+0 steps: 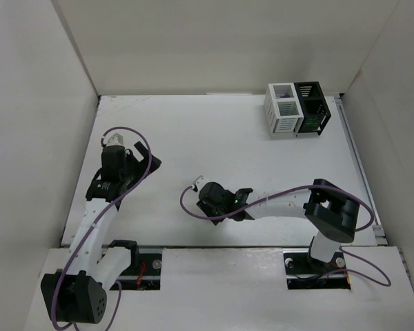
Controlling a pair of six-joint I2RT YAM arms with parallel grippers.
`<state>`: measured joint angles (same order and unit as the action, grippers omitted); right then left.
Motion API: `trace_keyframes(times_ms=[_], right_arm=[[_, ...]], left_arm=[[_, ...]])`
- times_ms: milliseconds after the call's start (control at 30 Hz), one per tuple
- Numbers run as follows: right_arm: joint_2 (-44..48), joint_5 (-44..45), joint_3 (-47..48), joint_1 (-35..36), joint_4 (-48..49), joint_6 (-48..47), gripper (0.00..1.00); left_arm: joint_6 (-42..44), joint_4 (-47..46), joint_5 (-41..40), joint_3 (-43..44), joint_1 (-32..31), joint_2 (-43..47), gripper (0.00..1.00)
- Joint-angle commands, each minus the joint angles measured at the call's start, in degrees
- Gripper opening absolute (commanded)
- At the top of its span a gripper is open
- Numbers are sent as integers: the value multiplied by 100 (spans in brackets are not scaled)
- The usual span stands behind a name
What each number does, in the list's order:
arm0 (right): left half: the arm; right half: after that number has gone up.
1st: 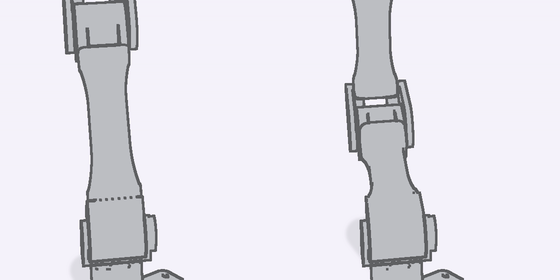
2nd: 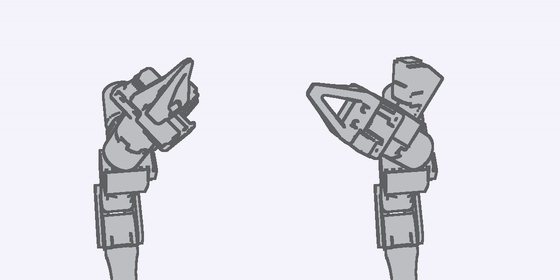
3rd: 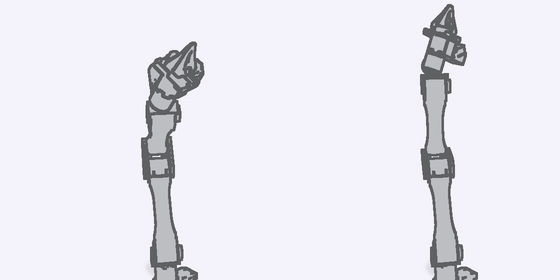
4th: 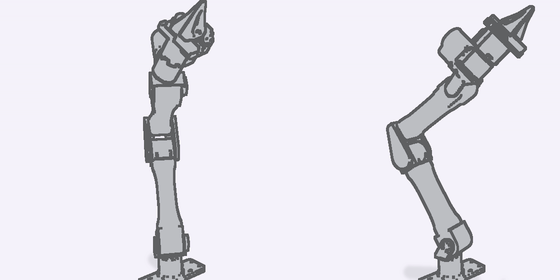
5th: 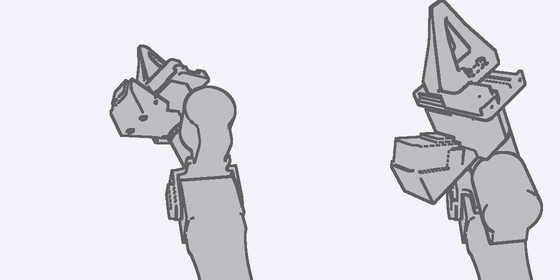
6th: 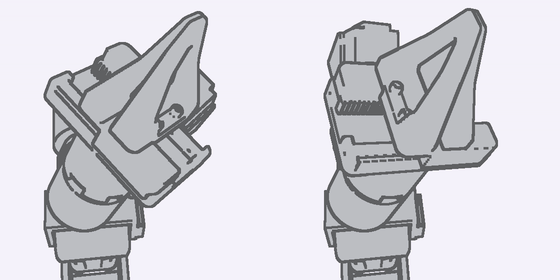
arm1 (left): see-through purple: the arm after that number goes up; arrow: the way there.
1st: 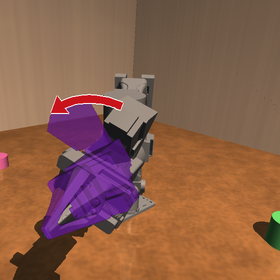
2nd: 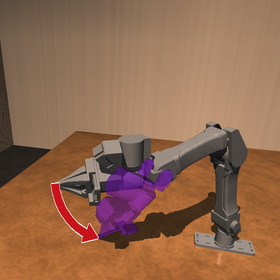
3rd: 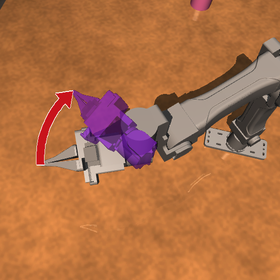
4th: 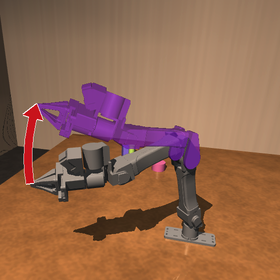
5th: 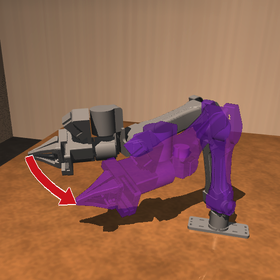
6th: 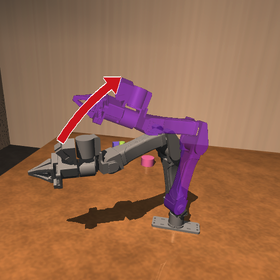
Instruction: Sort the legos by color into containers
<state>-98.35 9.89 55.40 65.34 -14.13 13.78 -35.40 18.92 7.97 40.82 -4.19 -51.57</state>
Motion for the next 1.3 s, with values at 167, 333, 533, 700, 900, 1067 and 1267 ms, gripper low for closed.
trace_keyframes(times_ms=[167, 333, 533, 700, 900, 1067, 1267], right_arm=[[69, 118, -30, 40, -740, 169, 37], [307, 636, 610, 40, -1039, -50, 36], [307, 374, 1245, -662, -1110, -656, 35], [307, 268, 1981, -1977, -1057, -1272, 35], [106, -128, 3307, -4033, -863, -1774, 33], [-922, -57, 4873, -5337, -1127, -2028, 33], [-2178, 321, 6849, -6313, -1610, -2134, 33]], left_arm=[[33, -169, 56, -65, -91, 112, 100], [33, -169, 56, -65, -91, 112, 100], [33, -117, -154, 57, -91, 112, 100], [33, -221, -287, 181, -91, -115, 100], [86, -713, -410, 760, -38, -809, 100], [226, -969, -410, 1455, 120, -1837, 100], [349, -1162, -410, 2219, 120, -2576, 100]])
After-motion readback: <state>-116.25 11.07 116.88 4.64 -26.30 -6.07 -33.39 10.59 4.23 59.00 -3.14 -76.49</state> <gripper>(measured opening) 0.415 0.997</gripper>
